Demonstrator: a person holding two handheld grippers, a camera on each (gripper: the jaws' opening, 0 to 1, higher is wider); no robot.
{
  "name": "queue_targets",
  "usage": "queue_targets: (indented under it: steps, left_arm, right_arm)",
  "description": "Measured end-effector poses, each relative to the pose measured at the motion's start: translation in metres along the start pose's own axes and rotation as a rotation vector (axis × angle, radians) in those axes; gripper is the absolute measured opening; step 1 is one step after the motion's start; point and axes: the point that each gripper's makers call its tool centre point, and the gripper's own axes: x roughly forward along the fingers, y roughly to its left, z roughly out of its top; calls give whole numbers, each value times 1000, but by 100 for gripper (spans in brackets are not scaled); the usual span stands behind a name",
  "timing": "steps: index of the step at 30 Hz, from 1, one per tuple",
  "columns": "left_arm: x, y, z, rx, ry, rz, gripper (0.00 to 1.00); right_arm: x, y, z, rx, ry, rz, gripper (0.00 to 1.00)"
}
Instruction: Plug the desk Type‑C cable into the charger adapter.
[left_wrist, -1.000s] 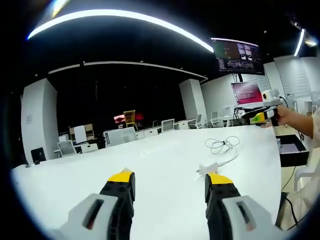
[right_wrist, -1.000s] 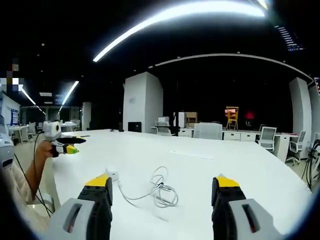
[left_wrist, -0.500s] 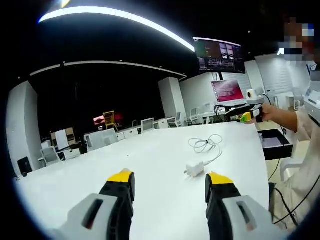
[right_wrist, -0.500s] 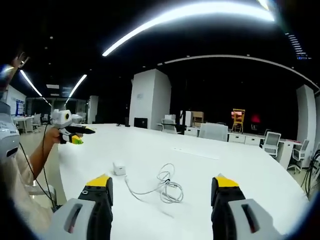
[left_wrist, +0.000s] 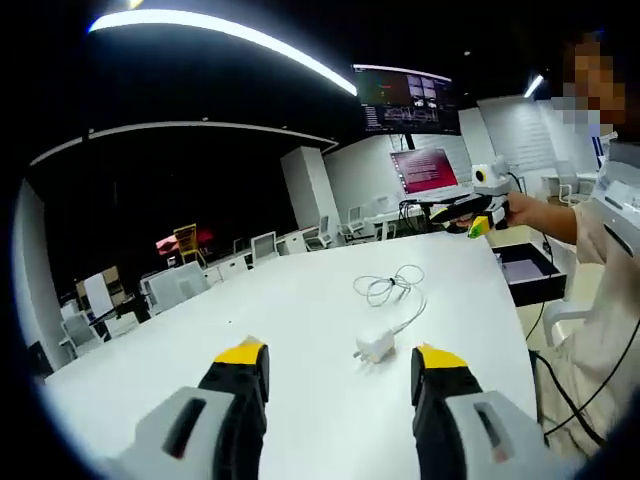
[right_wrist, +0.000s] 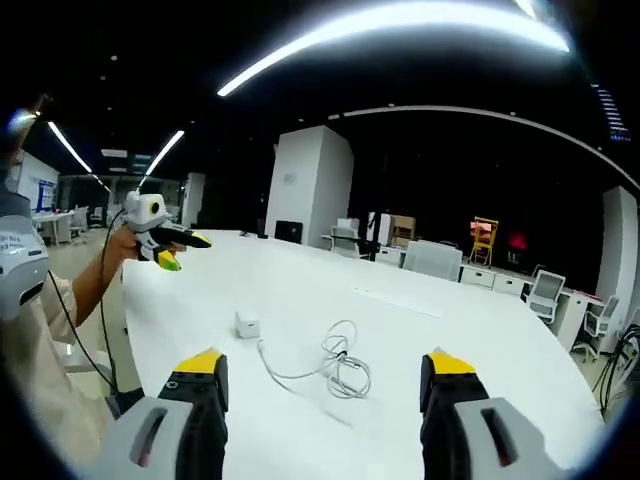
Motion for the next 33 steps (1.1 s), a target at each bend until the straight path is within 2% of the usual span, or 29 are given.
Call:
queue_targets:
  steps: [10, 13, 14, 16, 20, 26, 33]
  left_arm:
    - [20, 3, -2, 23, 52, -66, 57]
    - [21, 3, -3, 26, 61, -69, 57]
    - [27, 3, -5, 44, 86, -77, 57]
    - [30, 1, -4, 52, 92, -93, 57]
    - [38, -5, -5, 82, 123, -139, 57]
    - [52, -11, -1, 108, 142, -200, 57]
    - [66, -19, -6, 146, 184, -287, 58]
  right_arm:
    - [-8, 2, 1, -19, 21, 8, 79]
    - [-9, 0, 0, -13, 27, 1, 79]
    - [-9, 1, -1, -11, 30, 4, 79]
    - [-10, 1, -3, -9, 35, 7, 79]
    - [-10, 5, -11, -7, 59, 23, 79]
    - [-11, 6, -13, -14, 67, 31, 80]
    - [-14, 3, -19, -7, 78, 26, 79]
